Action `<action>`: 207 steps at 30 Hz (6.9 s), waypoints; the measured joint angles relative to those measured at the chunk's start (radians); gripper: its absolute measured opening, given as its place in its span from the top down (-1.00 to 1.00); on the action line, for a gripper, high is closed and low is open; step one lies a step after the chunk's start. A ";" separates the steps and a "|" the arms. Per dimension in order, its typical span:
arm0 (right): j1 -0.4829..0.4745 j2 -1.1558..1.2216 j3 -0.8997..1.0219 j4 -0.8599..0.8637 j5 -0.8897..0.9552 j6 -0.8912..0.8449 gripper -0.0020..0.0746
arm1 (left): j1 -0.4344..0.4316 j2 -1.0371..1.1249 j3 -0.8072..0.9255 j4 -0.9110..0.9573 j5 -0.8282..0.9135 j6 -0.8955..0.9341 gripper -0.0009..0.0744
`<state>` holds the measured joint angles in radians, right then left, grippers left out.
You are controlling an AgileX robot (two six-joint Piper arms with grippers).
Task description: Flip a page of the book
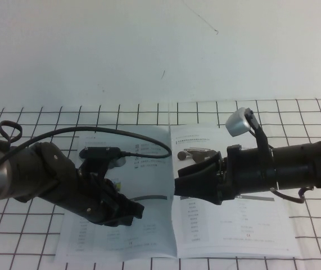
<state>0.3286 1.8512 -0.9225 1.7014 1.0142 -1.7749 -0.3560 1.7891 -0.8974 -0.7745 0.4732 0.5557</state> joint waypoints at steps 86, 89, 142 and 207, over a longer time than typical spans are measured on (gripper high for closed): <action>0.246 -0.844 -0.154 -1.846 -0.287 1.508 0.95 | -0.001 -0.044 -0.306 0.270 0.317 -0.124 0.98; 0.246 -0.994 -0.154 -1.956 -0.263 1.545 0.95 | -0.001 -0.190 -0.306 0.241 0.319 -0.113 0.98; 0.246 -1.464 0.444 -1.943 -0.399 1.667 0.95 | -0.001 -1.466 0.744 0.219 -0.061 -0.152 0.98; 0.246 -1.464 0.444 -1.941 -0.392 1.667 0.95 | 0.262 -1.798 0.921 0.717 -0.143 -0.644 0.98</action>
<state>0.5742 0.3869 -0.4780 -0.2396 0.6220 -0.1082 -0.0938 -0.0091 0.0238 -0.0572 0.3304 -0.0881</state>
